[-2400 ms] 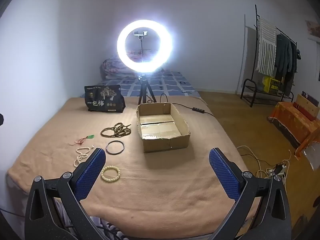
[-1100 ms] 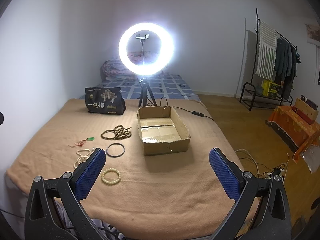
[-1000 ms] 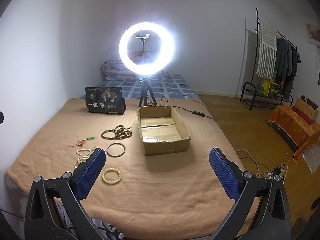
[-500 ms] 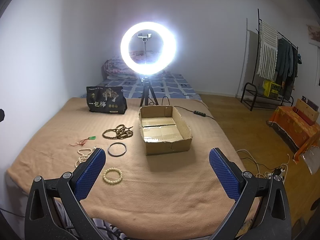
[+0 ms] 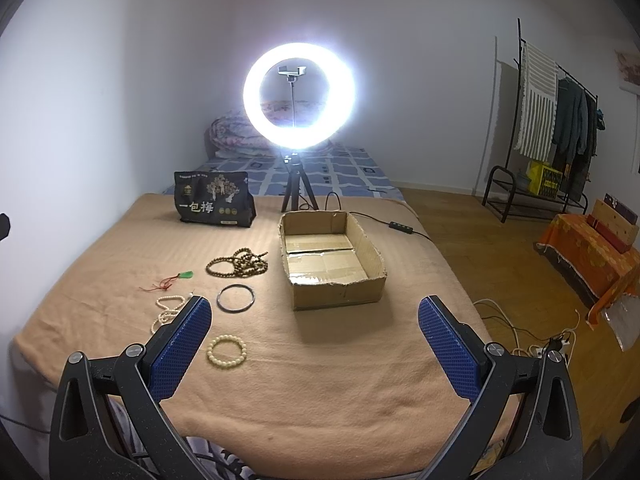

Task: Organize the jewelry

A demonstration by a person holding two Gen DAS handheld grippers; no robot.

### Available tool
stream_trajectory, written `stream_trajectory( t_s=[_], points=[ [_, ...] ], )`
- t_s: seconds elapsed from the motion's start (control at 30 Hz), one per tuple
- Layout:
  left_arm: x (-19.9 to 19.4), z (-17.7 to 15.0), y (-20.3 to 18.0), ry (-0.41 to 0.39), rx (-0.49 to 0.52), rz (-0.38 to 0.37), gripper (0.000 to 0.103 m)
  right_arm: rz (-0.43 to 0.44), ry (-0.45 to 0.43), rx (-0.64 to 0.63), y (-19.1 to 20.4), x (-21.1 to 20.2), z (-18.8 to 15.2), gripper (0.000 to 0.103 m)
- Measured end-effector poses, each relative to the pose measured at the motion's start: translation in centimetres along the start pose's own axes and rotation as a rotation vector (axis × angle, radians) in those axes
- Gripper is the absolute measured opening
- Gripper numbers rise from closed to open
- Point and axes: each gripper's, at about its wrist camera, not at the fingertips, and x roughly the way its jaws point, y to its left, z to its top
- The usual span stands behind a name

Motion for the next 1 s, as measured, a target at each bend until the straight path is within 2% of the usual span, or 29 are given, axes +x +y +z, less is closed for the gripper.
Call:
stream_trajectory(
  t_s=[0.5,0.8,1.0],
  points=[
    [1.4,-0.5,0.2,0.022,0.003,-0.002,0.103,0.002,0.017,-0.015,0.2,0.9,0.1,0.103],
    [4.1,-1.2,0.3,0.064,0.008,0.001,0.103,-0.014,0.033,-0.04,0.5,2.8,-0.4,0.103],
    [7.0,-2.1,0.7,0.124,0.013,-0.011,0.103,-0.016,0.068,-0.1,0.8,5.6,-1.1,0.103]
  ],
)
